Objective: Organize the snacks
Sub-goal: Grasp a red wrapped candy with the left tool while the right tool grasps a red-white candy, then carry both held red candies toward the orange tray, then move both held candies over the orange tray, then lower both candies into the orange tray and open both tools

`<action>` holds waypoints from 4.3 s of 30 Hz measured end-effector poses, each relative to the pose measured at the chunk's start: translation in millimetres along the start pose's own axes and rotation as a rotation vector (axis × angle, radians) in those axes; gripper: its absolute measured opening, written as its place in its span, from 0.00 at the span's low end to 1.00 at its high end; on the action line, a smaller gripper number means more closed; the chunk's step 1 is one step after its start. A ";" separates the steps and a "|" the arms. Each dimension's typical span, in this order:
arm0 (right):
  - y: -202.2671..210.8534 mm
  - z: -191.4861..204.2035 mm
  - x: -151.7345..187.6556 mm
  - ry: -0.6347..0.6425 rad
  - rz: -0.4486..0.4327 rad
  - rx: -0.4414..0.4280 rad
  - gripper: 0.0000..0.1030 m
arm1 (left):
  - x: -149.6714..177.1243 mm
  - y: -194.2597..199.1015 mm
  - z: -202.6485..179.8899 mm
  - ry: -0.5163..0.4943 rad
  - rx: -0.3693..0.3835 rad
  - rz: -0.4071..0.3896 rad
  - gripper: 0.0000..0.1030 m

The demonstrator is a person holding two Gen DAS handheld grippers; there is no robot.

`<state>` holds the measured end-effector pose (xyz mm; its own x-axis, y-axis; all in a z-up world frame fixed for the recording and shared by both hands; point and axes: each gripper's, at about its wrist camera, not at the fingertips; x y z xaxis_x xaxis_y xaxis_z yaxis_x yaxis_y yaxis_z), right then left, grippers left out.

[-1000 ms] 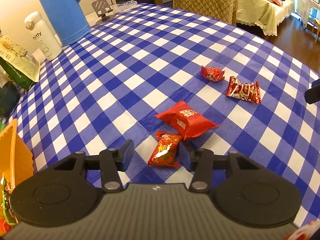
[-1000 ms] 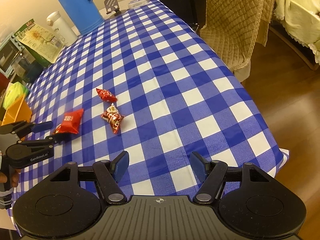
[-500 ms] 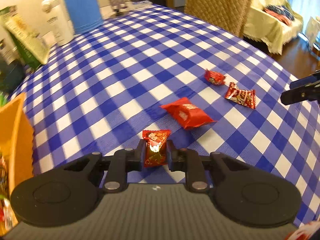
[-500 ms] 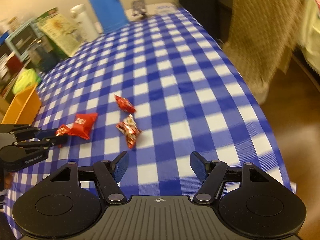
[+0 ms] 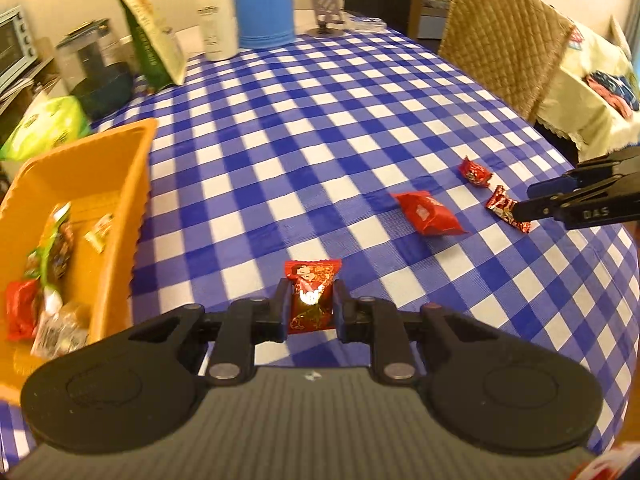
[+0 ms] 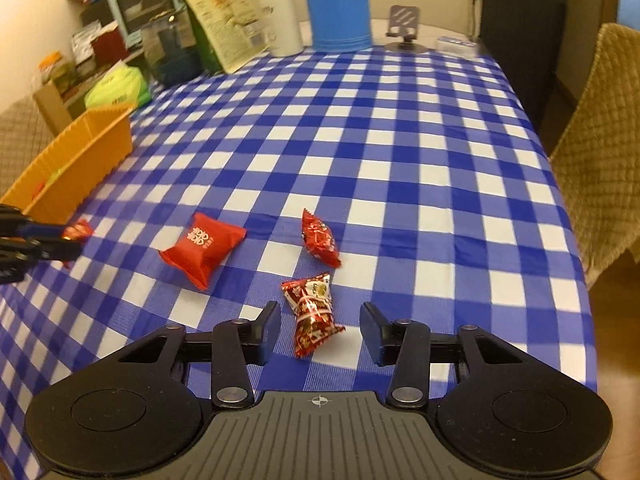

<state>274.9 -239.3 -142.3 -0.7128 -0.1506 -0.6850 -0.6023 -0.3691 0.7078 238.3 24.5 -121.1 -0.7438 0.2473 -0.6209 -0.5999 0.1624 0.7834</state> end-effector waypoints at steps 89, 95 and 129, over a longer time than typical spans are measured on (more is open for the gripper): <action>-87.2 295.8 -157.0 0.080 -0.041 -0.235 0.20 | -6.4 78.9 218.1 0.146 -0.184 -0.146 0.19; -116.8 290.8 -175.0 0.057 -0.035 -0.204 0.20 | -23.6 54.4 234.5 0.146 -0.172 -0.134 0.19; -140.5 283.1 -190.1 0.020 -0.014 -0.259 0.20 | -50.2 -6.4 259.2 0.157 -0.176 -0.078 0.21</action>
<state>393.3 100.9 -62.7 -0.6964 -0.1606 -0.6995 -0.4979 -0.5938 0.6320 355.9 258.6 -87.8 -0.7215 0.0870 -0.6870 -0.6894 0.0034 0.7244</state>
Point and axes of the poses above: each gripper's, at about its wrist camera, not at the fingertips, and y roughly against the way its jaws point, z to its left, x to its underside, and after that the axes turned 1 degree about -z, right-handed
